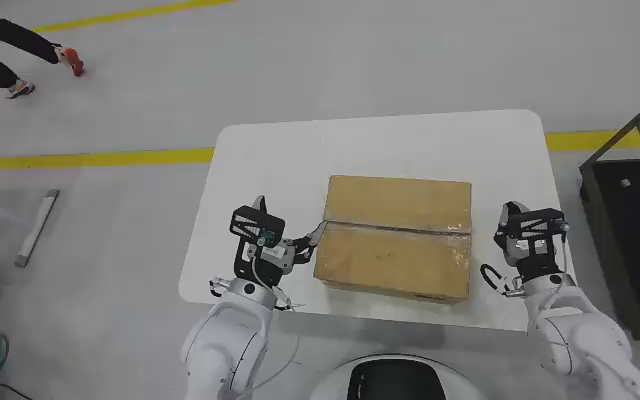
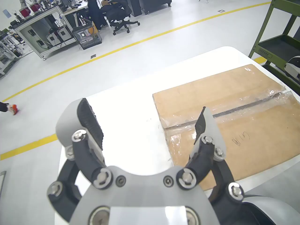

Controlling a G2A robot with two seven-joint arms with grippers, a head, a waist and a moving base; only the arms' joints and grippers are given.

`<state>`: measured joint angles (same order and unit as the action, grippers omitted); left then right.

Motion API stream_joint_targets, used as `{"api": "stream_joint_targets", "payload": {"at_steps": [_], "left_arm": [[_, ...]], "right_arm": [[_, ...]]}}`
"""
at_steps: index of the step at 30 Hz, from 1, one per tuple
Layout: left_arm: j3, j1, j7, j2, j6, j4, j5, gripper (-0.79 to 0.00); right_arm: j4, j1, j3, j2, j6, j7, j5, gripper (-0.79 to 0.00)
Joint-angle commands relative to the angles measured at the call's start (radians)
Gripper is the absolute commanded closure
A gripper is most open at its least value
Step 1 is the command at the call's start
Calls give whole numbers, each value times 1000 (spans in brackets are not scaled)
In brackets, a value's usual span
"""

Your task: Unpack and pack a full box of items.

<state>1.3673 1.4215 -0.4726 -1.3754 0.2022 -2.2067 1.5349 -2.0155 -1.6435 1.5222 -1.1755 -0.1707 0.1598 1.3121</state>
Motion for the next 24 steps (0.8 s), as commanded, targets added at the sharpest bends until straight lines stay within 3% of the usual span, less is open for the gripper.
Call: {"api": "stream_joint_targets", "payload": {"at_steps": [1, 12, 24], "left_arm": [[0, 0, 0, 0, 0, 0, 0, -785], [0, 0, 0, 0, 0, 0, 0, -785], [0, 0, 0, 0, 0, 0, 0, -785]], "right_arm": [[1, -14, 10, 1, 15, -1, 6, 0], [40, -35, -1, -5, 62, -25, 13, 0], [221, 130, -115, -26, 121, -61, -41, 0]]}}
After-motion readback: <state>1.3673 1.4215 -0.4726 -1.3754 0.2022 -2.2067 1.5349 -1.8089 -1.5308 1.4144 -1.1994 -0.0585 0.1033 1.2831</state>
